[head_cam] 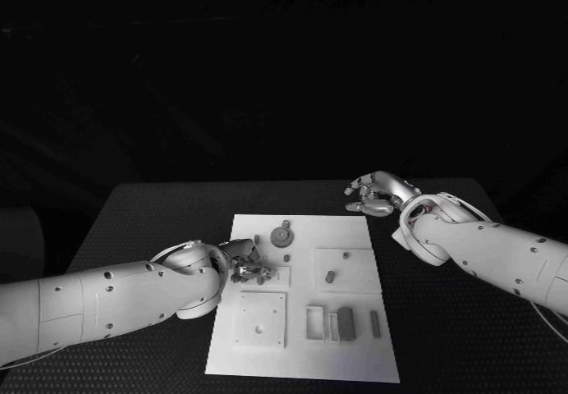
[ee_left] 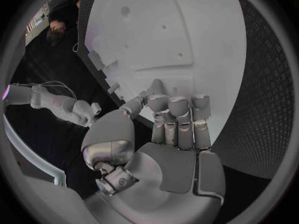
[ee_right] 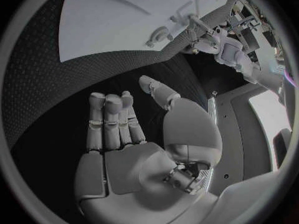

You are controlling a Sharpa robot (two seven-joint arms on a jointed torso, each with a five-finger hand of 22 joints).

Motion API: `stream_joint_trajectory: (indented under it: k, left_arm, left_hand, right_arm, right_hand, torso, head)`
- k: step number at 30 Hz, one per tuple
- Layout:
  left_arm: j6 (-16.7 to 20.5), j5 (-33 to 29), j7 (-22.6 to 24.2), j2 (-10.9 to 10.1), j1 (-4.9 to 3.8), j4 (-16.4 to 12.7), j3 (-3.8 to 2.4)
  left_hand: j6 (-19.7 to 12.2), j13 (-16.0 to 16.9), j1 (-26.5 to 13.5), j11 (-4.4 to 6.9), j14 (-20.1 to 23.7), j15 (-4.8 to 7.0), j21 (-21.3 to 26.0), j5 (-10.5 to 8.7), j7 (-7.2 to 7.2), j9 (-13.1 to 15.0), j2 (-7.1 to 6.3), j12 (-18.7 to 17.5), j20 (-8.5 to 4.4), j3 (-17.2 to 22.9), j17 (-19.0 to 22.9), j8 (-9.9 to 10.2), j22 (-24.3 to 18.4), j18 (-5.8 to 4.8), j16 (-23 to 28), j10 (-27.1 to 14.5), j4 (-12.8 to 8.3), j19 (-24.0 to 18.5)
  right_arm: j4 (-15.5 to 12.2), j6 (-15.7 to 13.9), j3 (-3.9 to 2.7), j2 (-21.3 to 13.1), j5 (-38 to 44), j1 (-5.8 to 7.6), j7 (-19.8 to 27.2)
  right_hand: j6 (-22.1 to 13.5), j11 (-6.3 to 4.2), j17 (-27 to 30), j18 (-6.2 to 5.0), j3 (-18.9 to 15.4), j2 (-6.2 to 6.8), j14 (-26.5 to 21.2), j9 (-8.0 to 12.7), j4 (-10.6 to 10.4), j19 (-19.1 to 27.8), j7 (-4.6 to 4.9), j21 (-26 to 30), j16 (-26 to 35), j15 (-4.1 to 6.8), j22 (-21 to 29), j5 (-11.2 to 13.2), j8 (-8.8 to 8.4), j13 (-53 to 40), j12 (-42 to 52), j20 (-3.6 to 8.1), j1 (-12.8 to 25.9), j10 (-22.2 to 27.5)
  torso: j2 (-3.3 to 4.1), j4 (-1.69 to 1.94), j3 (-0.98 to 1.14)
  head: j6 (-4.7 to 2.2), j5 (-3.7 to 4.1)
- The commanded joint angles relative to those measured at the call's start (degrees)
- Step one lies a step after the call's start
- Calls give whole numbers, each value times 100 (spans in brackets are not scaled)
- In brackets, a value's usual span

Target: Assemble the parts on the task board

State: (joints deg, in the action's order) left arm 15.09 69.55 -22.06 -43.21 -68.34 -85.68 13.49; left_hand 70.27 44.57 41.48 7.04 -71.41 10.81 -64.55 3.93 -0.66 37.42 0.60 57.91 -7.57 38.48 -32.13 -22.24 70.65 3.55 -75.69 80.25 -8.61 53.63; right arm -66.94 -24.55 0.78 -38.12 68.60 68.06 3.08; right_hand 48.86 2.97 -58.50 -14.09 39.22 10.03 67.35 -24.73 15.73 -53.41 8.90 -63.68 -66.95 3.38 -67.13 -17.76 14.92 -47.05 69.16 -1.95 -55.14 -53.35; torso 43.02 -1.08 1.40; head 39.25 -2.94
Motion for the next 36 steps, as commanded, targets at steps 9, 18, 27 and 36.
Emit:
stream_joint_trajectory:
  k: [9, 18, 27, 36]
  left_arm:
    - [-162, 248, -13, 7, 7, 17, 1]
    - [-165, 352, -54, 12, 7, 44, 0]
    - [-173, 360, -56, 26, 7, 56, -1]
    - [-180, 395, -45, 49, 7, 73, -1]
  left_hand:
    - [-18, -11, 261, -3, -7, 48, -28, -19, 1, -7, 142, 36, -813, 139, 17, 30, -18, 39, -28, -23, -113, -37]
    - [-16, -14, 294, -2, -9, 47, -36, -6, 0, -7, 135, 37, -814, 156, 24, 28, -27, 40, -33, -21, -122, -36]
    - [-15, -15, 303, -2, -9, 47, -39, -4, 0, -7, 135, 37, -814, 161, 26, 28, -30, 40, -35, -21, -122, -35]
    - [-15, -16, 306, -3, -10, 47, -41, -10, 1, -7, 133, 37, -813, 161, 29, 28, -33, 39, -36, -20, -117, -35]
  right_arm:
    - [-6, 72, -3, -1, 4, -4, 47]
    - [-8, 72, -3, -1, 4, -5, 48]
    - [-8, 76, -3, -1, 4, -5, 49]
    - [-14, 80, -3, -4, 4, -6, 48]
  right_hand:
    - [9, -11, 9, -91, -38, -11, -57, 11, 3, 35, 40, -10, -20, -1, 9, -31, 8, 11, 35, -19, 82, 29]
    - [9, -12, 10, -91, -39, -13, -57, 12, 5, 35, 40, -11, -21, -1, 10, -33, 8, 14, 37, -19, 84, 29]
    - [9, -12, 11, -91, -40, -14, -57, 14, 7, 35, 40, -12, -22, -1, 10, -36, 8, 17, 39, -18, 86, 28]
    - [9, -12, 12, -91, -42, -17, -57, 15, 7, 35, 39, -13, -24, 0, 11, -39, 9, 19, 42, -18, 90, 28]
  torso:
    - [2, -3, 1]
    - [-1, 1, -1]
    - [-2, 3, -2]
    - [-2, 1, -1]
  head:
    - [4, 3]
    - [-1, 5]
    - [1, 7]
    - [3, 5]
